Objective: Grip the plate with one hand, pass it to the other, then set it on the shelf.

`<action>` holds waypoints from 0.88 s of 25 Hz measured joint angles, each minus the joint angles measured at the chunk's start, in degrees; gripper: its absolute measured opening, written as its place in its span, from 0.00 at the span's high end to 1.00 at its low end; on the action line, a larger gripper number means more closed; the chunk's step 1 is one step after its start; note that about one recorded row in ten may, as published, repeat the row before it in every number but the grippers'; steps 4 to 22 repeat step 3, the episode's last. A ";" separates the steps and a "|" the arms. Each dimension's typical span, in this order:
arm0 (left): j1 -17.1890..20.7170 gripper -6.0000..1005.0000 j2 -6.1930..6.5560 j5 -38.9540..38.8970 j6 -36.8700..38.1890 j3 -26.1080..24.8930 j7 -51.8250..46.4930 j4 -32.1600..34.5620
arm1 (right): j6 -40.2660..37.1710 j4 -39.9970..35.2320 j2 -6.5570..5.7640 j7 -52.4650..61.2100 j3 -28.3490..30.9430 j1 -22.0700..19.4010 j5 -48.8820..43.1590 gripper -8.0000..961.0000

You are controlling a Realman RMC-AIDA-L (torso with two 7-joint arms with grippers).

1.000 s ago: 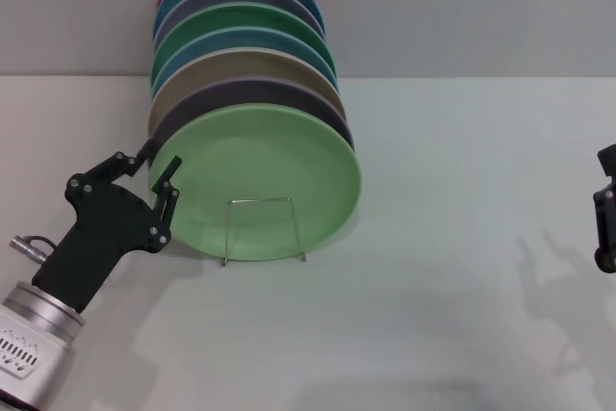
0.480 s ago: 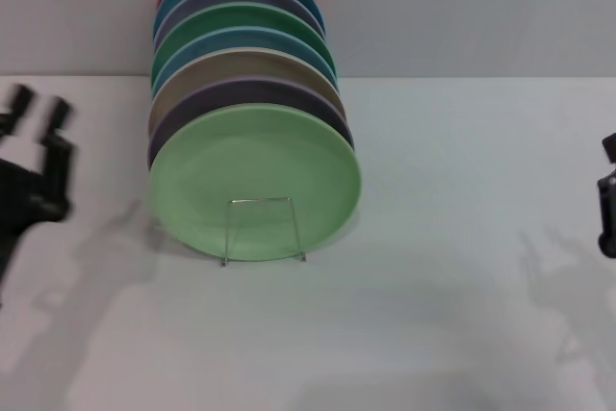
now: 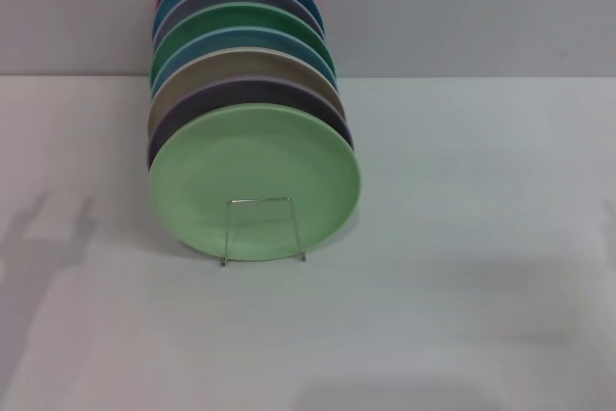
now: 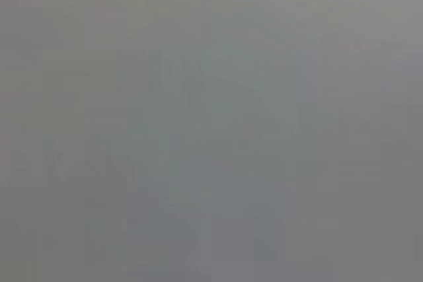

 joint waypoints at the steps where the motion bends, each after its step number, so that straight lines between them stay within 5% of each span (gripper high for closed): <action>1: 0.00 0.46 0.00 0.00 0.00 0.00 0.00 0.00 | 0.00 0.00 0.00 0.00 0.00 0.00 0.00 0.71; 22: 0.14 0.46 -0.01 0.00 -1.71 -1.54 0.17 0.01 | 0.39 2.67 0.00 4.76 2.50 1.17 0.01 0.71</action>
